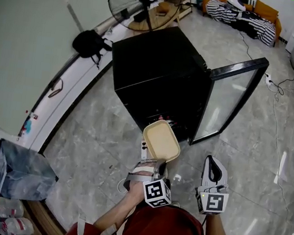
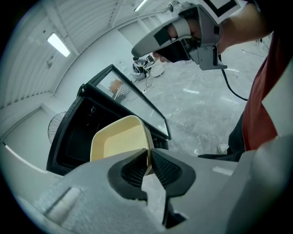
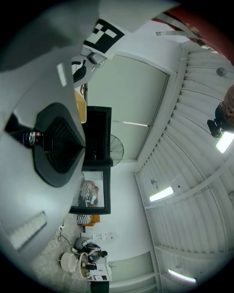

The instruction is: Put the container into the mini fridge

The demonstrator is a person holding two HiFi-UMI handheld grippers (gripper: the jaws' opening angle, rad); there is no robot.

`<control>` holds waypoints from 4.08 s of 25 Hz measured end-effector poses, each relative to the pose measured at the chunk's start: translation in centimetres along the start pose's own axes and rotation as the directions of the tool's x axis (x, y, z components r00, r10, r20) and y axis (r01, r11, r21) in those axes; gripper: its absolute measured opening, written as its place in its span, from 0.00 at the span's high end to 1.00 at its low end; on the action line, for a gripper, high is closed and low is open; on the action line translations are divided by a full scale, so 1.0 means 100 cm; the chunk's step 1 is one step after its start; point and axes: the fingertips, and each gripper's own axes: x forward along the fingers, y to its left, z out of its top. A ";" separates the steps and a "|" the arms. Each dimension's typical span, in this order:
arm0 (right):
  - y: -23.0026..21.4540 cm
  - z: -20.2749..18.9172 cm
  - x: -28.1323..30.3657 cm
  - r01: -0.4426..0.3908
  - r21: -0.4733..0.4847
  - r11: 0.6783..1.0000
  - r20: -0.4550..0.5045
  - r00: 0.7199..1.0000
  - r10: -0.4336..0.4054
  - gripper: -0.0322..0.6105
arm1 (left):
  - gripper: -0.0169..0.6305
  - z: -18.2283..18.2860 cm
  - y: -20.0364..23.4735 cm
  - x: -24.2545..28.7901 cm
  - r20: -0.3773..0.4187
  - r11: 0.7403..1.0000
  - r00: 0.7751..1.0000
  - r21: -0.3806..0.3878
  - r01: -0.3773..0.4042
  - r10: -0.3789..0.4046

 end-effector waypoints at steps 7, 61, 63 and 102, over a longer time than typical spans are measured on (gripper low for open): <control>0.003 -0.004 0.062 0.014 -0.003 1.000 -0.046 0.999 -0.014 0.95 | 0.91 -0.006 0.052 0.039 0.026 0.999 0.999 0.000 0.035 -0.035; 0.004 -0.064 0.209 0.051 -0.034 0.998 -0.114 0.992 -0.054 0.95 | 0.90 -0.084 0.128 0.290 -0.095 0.994 0.991 -0.071 0.087 -0.094; 0.002 -0.069 0.206 0.060 -0.026 0.998 -0.126 0.990 -0.063 0.95 | 0.90 -0.087 0.132 0.302 -0.111 0.994 0.990 -0.071 0.077 -0.084; 0.003 -0.089 0.208 0.025 -0.052 0.998 -0.221 0.975 -0.036 0.95 | 0.74 -0.131 0.163 0.392 -0.271 0.996 0.962 -0.088 0.011 -0.035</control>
